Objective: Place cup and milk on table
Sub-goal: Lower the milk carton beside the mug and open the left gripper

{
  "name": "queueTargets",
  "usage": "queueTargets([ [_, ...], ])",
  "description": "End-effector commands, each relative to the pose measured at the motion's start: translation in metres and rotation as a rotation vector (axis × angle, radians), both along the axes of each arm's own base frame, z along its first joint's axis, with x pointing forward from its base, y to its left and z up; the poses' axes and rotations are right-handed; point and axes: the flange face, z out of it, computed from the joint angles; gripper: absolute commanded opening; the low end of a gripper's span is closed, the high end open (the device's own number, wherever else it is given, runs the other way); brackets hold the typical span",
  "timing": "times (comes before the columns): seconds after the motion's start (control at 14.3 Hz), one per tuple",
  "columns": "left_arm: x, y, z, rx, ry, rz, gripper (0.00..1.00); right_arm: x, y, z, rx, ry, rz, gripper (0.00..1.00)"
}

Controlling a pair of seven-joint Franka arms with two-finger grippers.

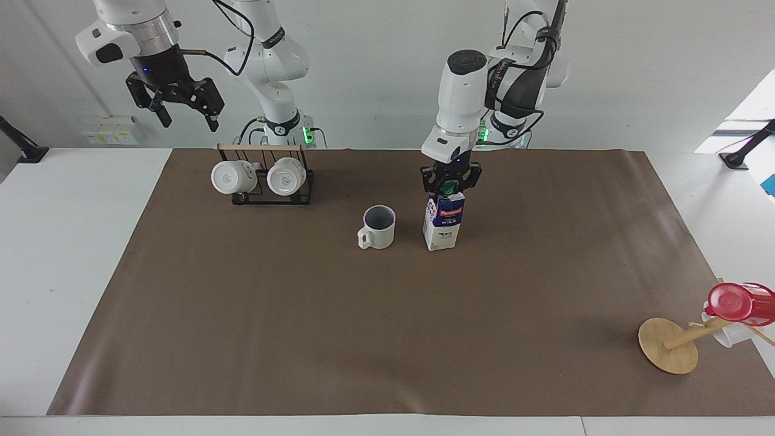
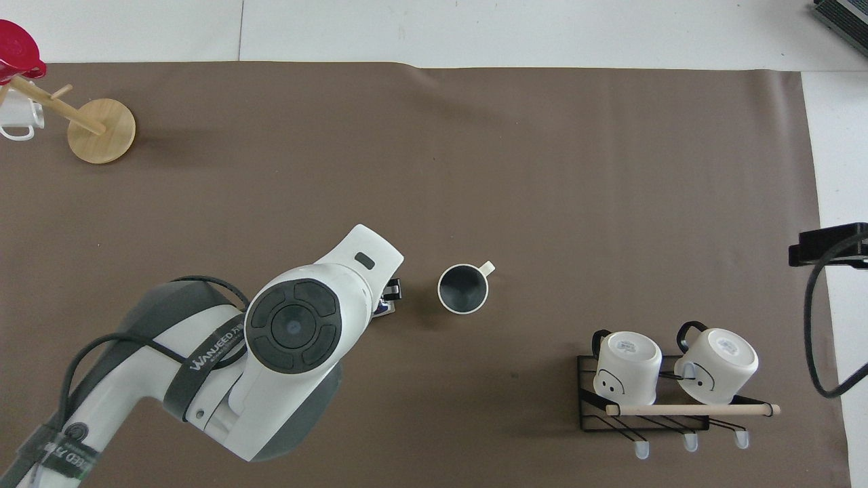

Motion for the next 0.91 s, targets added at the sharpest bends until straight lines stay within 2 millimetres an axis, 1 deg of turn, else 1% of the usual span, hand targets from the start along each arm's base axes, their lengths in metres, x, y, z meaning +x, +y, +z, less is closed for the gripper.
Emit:
queueTargets([
  [0.0, -0.004, -0.008, -0.003, 0.005, -0.019, 0.008, 0.88, -0.007, -0.001, 0.002, 0.012, 0.001, 0.018, 1.0],
  [0.07, -0.005, -0.009, -0.002, 0.005, -0.019, 0.009, 1.0, -0.008, -0.001, 0.001, 0.011, 0.006, 0.018, 1.0],
  [0.28, -0.002, -0.011, 0.01, 0.003, -0.021, 0.012, 1.0, -0.007, -0.003, 0.001, 0.011, 0.004, 0.013, 1.0],
  [0.42, 0.002, -0.011, 0.028, 0.012, -0.014, 0.019, 1.0, -0.008, -0.005, 0.001, 0.012, 0.004, 0.01, 1.0],
  [0.56, 0.01, -0.011, 0.042, 0.019, -0.002, 0.025, 1.0, -0.008, -0.004, 0.002, 0.012, 0.003, 0.012, 1.0],
  [0.7, 0.013, -0.009, 0.055, 0.027, 0.007, 0.026, 1.0, -0.008, -0.004, 0.002, 0.012, 0.003, 0.012, 1.0],
  [0.84, 0.017, -0.002, 0.07, 0.038, 0.012, 0.013, 1.0, -0.007, -0.004, 0.001, 0.011, 0.004, 0.012, 1.0],
])
